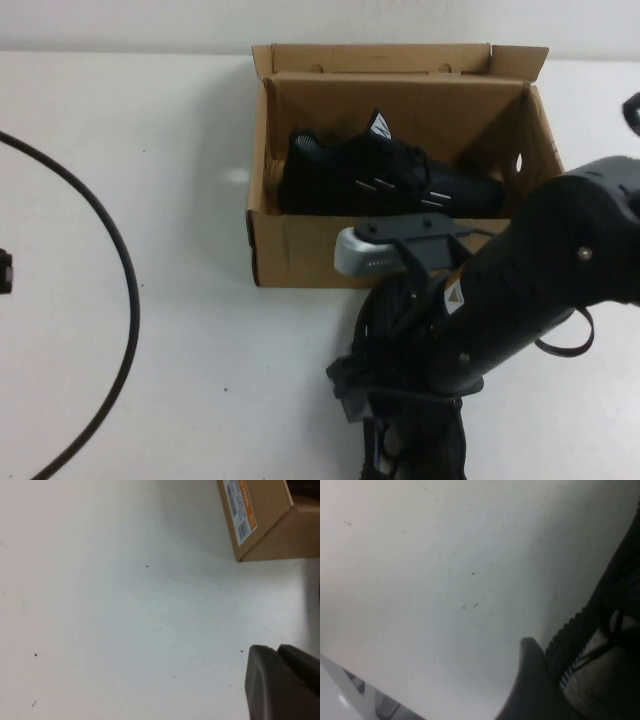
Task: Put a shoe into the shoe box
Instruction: Pick up the shoe from the table
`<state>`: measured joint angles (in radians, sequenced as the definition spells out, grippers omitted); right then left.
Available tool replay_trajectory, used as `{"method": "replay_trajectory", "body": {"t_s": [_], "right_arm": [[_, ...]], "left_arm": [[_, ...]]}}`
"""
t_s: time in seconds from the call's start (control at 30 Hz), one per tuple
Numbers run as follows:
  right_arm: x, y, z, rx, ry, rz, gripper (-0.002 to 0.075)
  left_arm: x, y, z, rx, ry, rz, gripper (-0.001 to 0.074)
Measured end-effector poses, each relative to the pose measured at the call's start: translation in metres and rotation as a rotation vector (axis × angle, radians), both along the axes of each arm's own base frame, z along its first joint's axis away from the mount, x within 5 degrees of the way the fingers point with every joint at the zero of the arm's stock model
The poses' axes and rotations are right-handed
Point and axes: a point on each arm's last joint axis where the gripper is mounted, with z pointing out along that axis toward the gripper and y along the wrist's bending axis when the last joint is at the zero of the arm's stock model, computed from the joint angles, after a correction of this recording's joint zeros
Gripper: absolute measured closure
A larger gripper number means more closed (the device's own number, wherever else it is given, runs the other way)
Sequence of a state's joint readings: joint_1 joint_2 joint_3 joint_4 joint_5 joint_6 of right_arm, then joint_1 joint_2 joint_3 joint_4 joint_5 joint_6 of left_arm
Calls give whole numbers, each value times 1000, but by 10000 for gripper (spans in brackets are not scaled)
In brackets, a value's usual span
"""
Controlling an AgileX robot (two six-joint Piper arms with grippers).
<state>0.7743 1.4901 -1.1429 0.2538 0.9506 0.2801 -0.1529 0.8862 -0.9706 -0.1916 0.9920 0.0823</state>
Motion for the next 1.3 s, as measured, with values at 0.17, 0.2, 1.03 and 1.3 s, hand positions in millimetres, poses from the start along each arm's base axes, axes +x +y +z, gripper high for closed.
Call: {"method": "replay_trajectory", "body": {"t_s": [0.17,0.2,1.03,1.3], "right_arm": [[8,8,-20,-29,50,-22,337],[9,9,-23,-34,55,-26,337],[9,15,-31,-101,-11,41,730],[-34,0,17,-146,-177,269,731]], "left_arm": [[-1,-2,0,0,0,-16,735],[-1,-3,0,0,0,-21,735],[-3,-5,-1,-24,34,-21,735],[-11,-14,-3,-140,138,-50,735]]}}
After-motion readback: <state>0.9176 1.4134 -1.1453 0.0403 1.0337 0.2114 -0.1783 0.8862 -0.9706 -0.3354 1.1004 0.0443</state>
